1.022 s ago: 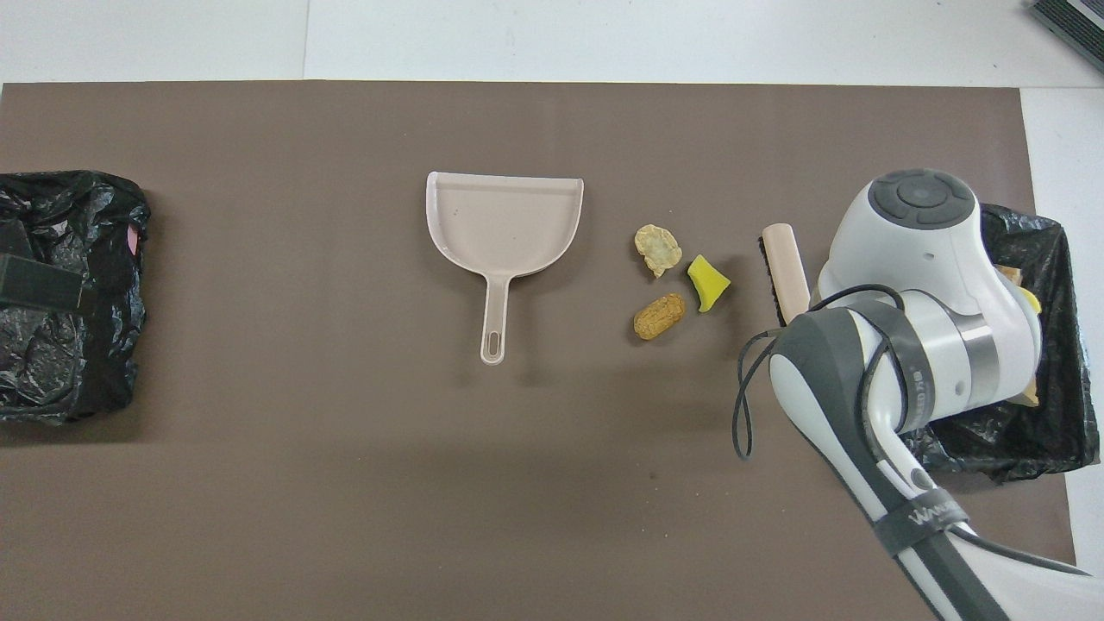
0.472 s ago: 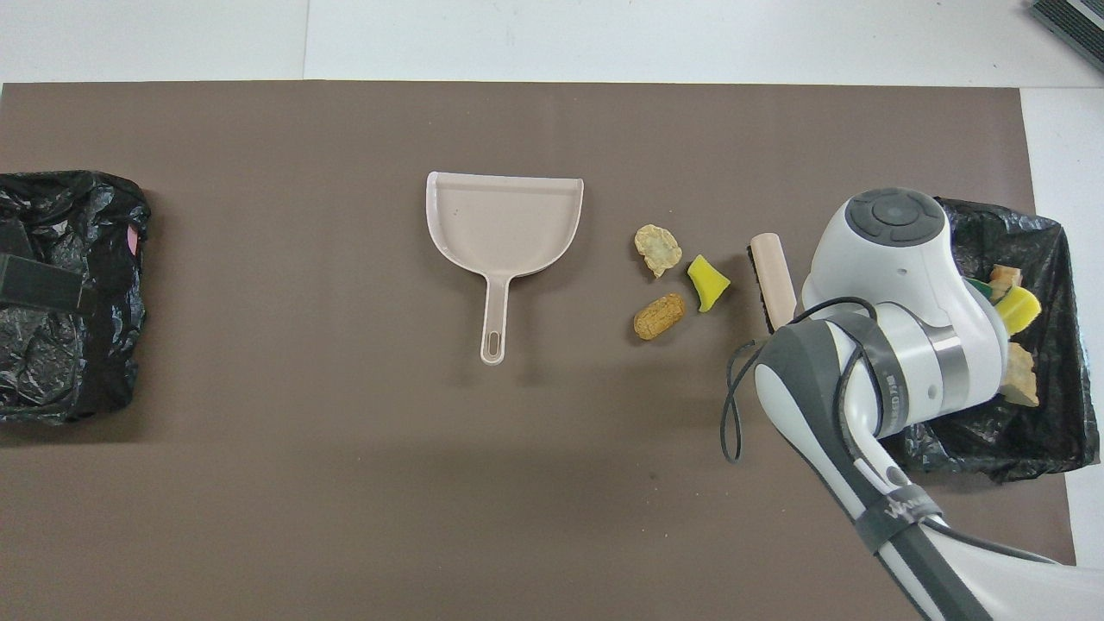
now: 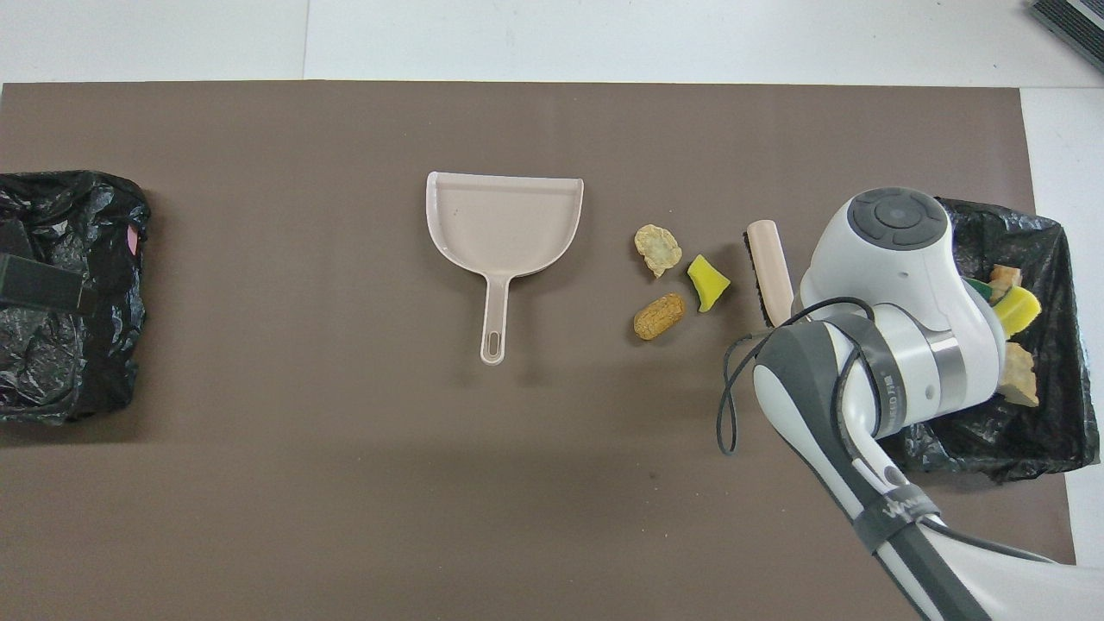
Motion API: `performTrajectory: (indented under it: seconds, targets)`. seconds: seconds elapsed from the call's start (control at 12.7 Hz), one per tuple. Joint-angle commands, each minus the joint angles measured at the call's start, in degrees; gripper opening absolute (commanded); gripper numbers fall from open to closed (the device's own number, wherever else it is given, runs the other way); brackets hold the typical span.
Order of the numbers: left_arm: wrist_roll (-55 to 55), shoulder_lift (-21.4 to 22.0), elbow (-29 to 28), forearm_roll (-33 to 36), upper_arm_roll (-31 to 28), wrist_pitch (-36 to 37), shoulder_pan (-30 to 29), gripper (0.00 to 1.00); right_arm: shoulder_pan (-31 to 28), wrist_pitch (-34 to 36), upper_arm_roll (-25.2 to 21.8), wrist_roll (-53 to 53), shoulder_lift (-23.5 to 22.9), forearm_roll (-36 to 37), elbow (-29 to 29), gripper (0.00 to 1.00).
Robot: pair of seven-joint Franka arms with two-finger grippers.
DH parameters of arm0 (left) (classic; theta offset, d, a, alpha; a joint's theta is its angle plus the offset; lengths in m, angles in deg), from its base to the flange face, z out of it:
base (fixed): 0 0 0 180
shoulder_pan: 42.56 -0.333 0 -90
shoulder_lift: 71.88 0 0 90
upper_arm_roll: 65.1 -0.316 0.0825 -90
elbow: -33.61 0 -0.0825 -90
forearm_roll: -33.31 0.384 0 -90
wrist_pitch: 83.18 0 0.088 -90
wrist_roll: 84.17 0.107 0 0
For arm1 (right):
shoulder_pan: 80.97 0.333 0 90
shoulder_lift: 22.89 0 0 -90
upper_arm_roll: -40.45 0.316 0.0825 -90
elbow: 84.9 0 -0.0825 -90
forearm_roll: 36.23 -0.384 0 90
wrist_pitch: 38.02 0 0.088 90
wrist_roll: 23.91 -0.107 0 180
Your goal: Sweep and dump trash in bin
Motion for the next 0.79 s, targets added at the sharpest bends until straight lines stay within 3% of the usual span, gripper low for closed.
performTrajectory:
  seconds: [0.0,0.47,0.71]
  targets:
    - [0.14,0.04,0.94,-0.06,0.23,1.1,-0.51,1.0,-0.36,-1.28,0.18,1.92,0.23,-0.73,0.55,0.0]
    - [-1.0,0.92,-0.37,-0.67,2.59,0.58,2.46,1.0,-0.27,-1.1,0.18,2.1,0.31,-0.73,0.55,0.0]
    - [-6.01,3.29,-10.28,-1.46,3.74,-8.7,7.73,1.0,-0.27,-1.1,0.18,2.1,0.31,-0.73,0.55,0.0]
